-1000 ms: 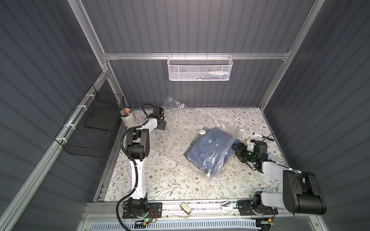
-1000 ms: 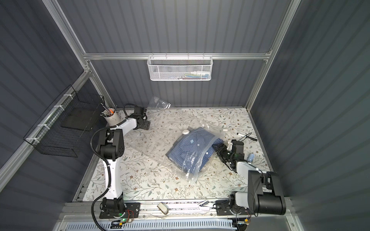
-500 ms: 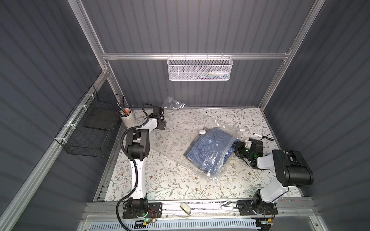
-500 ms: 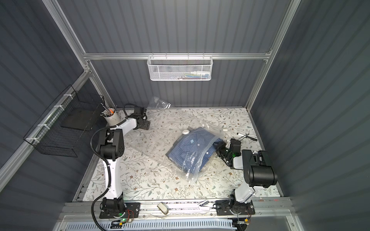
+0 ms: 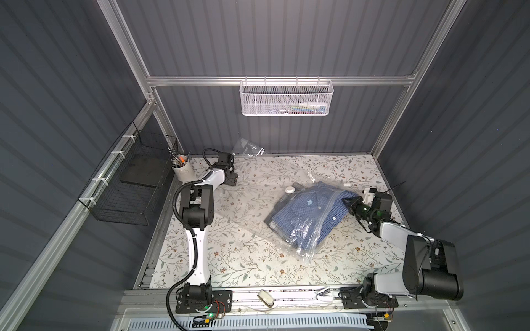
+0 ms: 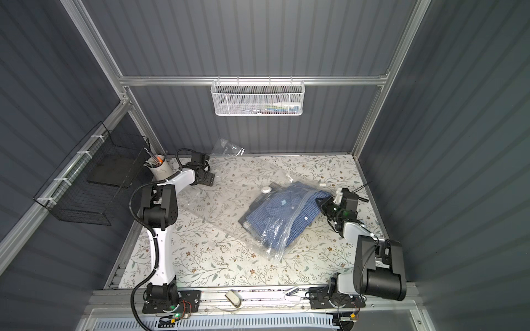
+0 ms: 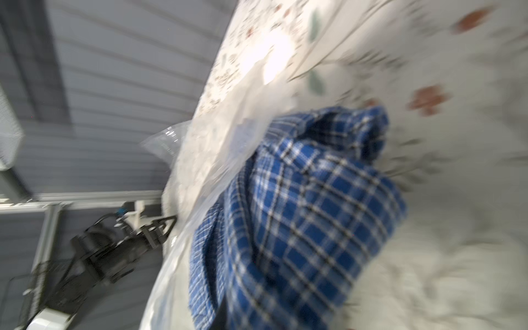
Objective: Take the shirt out of the vacuum bag
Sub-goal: Adjust the shirt in the vacuum bag, then adjust the shirt at the center of the board.
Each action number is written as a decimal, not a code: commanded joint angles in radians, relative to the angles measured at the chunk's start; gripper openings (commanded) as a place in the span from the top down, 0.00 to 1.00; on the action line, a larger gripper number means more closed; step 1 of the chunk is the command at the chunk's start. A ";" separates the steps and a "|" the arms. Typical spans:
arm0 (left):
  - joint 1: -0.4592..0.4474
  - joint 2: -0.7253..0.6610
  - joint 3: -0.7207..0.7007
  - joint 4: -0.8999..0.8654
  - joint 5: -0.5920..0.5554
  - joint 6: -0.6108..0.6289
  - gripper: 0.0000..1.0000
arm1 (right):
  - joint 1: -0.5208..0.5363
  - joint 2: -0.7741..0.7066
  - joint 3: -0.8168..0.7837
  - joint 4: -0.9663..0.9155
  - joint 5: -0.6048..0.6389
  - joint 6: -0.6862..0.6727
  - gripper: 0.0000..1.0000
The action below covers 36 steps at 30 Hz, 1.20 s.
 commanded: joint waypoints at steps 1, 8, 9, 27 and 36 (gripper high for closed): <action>0.021 0.109 -0.049 -0.181 -0.019 0.033 0.18 | -0.074 0.019 0.056 -0.215 -0.029 -0.183 0.89; 0.021 0.111 -0.048 -0.183 -0.018 0.032 0.18 | -0.167 0.056 0.199 -0.436 0.029 -0.351 0.60; 0.021 0.110 -0.047 -0.184 -0.018 0.033 0.18 | -0.167 0.055 0.197 -0.433 0.026 -0.342 0.52; 0.021 0.112 -0.046 -0.185 -0.014 0.033 0.18 | 0.228 -0.456 -0.161 -0.515 0.211 0.030 0.13; 0.022 0.113 -0.048 -0.184 -0.015 0.033 0.18 | 0.430 -0.411 -0.287 -0.281 0.216 0.276 0.18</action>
